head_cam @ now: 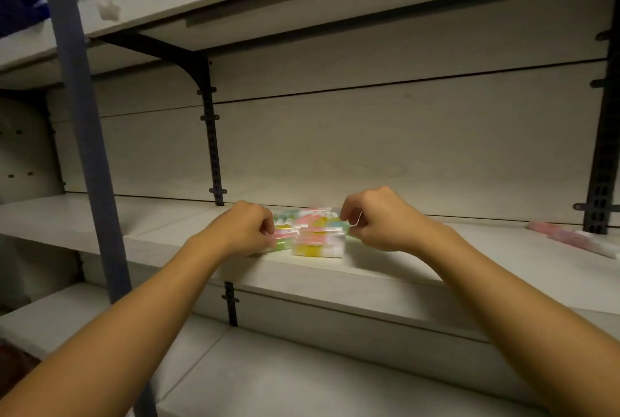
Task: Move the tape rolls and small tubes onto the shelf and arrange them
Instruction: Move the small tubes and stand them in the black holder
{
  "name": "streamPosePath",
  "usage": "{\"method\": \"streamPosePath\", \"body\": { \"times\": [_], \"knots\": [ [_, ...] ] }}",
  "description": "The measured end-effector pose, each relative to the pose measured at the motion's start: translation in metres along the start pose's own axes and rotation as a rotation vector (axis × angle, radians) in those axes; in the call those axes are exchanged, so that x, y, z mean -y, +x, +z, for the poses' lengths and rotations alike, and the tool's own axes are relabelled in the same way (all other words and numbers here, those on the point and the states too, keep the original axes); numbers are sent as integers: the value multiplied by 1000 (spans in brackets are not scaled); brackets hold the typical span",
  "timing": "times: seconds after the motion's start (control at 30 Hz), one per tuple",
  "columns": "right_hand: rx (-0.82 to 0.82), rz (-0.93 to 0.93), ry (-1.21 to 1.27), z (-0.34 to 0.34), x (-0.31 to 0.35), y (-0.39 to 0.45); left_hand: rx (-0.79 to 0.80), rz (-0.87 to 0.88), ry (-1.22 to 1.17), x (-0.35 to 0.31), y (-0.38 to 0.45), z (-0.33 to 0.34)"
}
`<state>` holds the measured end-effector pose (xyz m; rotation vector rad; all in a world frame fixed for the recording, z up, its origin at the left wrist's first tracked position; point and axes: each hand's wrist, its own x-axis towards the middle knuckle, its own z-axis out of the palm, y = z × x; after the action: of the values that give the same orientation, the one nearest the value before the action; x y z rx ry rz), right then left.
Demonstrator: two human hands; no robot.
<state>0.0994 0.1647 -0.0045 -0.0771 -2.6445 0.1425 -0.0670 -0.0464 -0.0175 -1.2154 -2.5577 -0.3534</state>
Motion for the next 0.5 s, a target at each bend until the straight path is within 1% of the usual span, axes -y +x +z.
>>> {"method": "streamPosePath", "body": {
  "times": [0.07,0.13,0.33,0.4,0.5],
  "knots": [
    [22,2,-2,3,6,-1,8,38,0,-5,3,1],
    [37,3,-18,8,11,-1,50,66,-11,-8,5,6],
    [42,14,12,18,24,2,118,112,40,-6,9,9],
    [50,-7,-1,19,31,4,100,129,50,-4,6,4],
    [37,-32,-36,22,42,10,-31,129,-32,4,3,-11]
  ]
}}
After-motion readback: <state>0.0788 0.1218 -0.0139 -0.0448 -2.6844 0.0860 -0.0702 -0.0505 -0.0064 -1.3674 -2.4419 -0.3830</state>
